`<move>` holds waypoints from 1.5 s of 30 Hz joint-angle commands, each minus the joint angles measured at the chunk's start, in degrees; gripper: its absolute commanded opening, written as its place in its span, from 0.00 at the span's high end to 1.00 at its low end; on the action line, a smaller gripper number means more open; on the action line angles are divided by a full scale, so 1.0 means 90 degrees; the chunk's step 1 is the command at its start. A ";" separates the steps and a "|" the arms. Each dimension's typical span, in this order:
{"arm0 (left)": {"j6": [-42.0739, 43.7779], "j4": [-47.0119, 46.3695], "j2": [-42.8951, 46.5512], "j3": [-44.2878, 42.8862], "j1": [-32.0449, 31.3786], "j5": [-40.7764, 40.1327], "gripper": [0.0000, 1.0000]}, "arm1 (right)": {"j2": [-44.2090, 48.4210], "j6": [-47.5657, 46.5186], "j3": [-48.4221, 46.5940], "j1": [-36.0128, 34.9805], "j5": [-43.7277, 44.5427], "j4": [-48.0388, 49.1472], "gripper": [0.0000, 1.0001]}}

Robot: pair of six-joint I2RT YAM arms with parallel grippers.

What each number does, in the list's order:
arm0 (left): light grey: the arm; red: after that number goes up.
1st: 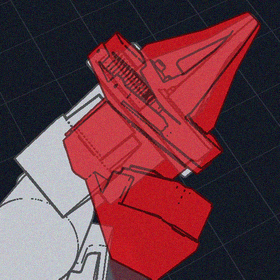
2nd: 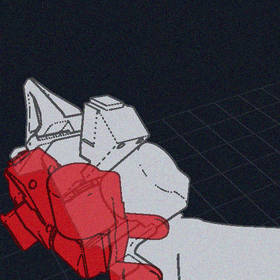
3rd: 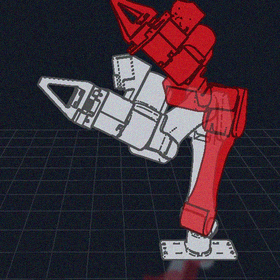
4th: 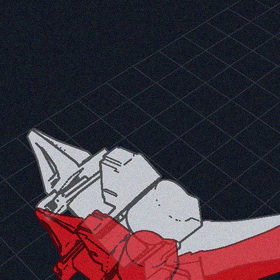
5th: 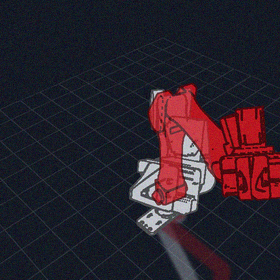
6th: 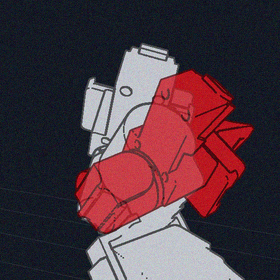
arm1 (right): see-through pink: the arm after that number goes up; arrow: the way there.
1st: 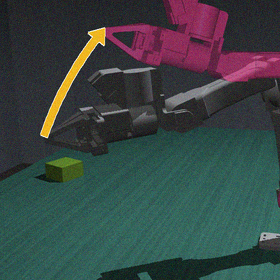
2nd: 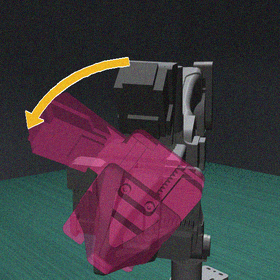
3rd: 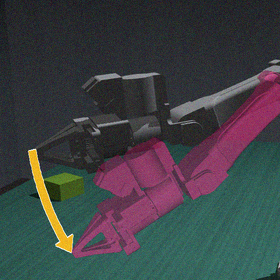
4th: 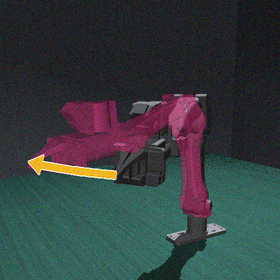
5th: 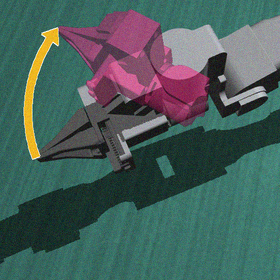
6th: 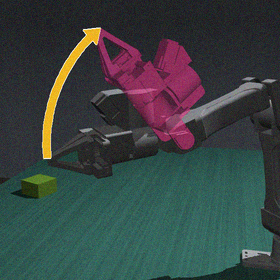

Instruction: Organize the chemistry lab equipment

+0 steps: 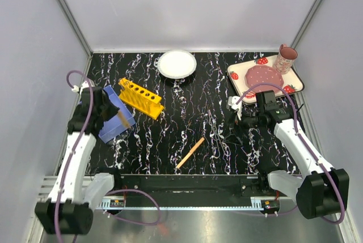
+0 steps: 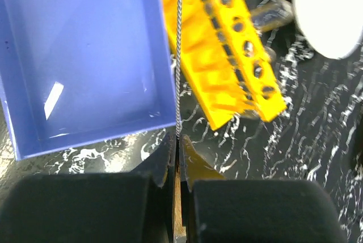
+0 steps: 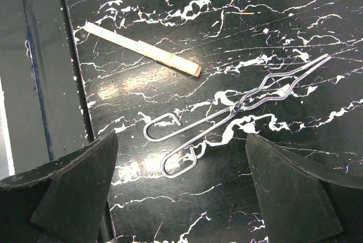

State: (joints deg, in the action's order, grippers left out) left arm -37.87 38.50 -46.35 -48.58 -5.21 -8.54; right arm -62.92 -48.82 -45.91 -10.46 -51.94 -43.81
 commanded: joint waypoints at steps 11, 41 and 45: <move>-0.0460 0.0068 -0.3131 -0.1575 0.1741 0.0675 1.00 | 0.0008 -0.0113 0.0013 0.0029 -0.0088 0.0063 0.00; 0.0818 -0.0810 -0.1873 -0.1010 0.2396 0.2684 0.01 | -0.0031 -0.0191 0.0013 0.0019 -0.0156 0.0005 0.00; 0.0985 -0.1093 -0.1560 -0.0755 0.2396 0.3933 0.01 | -0.0021 -0.0230 0.0033 0.0019 -0.0137 0.0014 0.00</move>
State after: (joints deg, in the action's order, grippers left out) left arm -32.67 34.13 -63.35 -57.21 16.16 13.28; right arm -63.51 -49.30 -45.71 -10.44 -51.96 -43.79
